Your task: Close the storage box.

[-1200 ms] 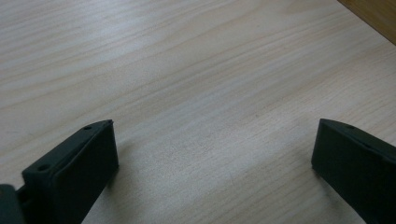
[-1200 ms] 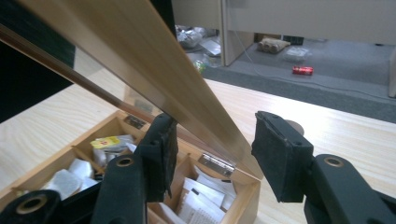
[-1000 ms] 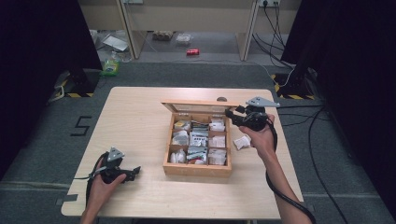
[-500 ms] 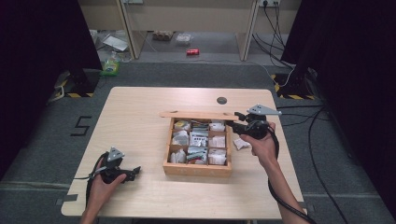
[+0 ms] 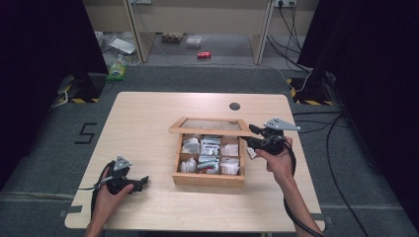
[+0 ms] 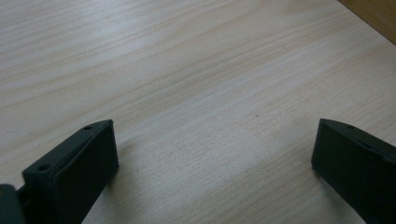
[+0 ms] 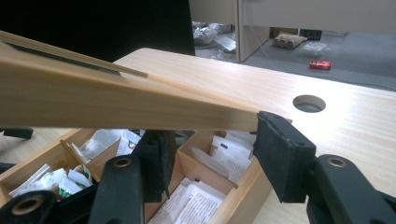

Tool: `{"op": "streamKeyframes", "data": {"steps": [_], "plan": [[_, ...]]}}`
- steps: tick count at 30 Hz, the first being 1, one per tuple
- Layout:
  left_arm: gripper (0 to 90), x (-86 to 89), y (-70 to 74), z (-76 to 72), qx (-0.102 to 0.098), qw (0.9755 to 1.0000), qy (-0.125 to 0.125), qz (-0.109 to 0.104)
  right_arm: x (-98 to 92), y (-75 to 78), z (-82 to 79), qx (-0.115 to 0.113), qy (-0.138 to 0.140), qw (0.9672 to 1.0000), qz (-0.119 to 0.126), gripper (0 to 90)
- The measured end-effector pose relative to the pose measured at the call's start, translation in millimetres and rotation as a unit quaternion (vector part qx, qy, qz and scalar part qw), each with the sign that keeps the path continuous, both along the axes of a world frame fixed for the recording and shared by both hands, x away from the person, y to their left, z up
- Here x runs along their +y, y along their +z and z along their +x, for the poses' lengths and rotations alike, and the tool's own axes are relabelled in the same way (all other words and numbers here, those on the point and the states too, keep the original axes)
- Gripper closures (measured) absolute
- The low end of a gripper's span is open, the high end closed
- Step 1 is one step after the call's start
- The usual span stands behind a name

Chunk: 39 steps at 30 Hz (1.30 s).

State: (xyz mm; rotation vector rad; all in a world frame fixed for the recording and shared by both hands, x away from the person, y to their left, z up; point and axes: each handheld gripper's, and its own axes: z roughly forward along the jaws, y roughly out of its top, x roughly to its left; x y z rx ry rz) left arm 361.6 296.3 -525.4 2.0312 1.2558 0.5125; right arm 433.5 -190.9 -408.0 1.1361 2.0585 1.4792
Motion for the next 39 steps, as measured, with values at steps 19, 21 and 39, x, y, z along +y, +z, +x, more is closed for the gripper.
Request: {"op": "streamKeyframes", "data": {"steps": [19,21,39], "plan": [[0.0,0.0,0.0,-0.2,0.0,1.0,0.0,0.0,5.4,-17.2,-9.3,0.021,0.005,0.9998,-0.001,48.7],[0.0,0.0,0.0,-0.2,0.0,1.0,0.0,-0.001,5.3,-18.7,-10.2,0.024,0.006,0.9997,-0.002,48.6],[0.0,0.4,0.0,-0.6,0.0,1.0,-0.002,-0.001,4.2,-28.8,-20.3,0.026,0.01,0.9992,-0.028,46.0]]}}
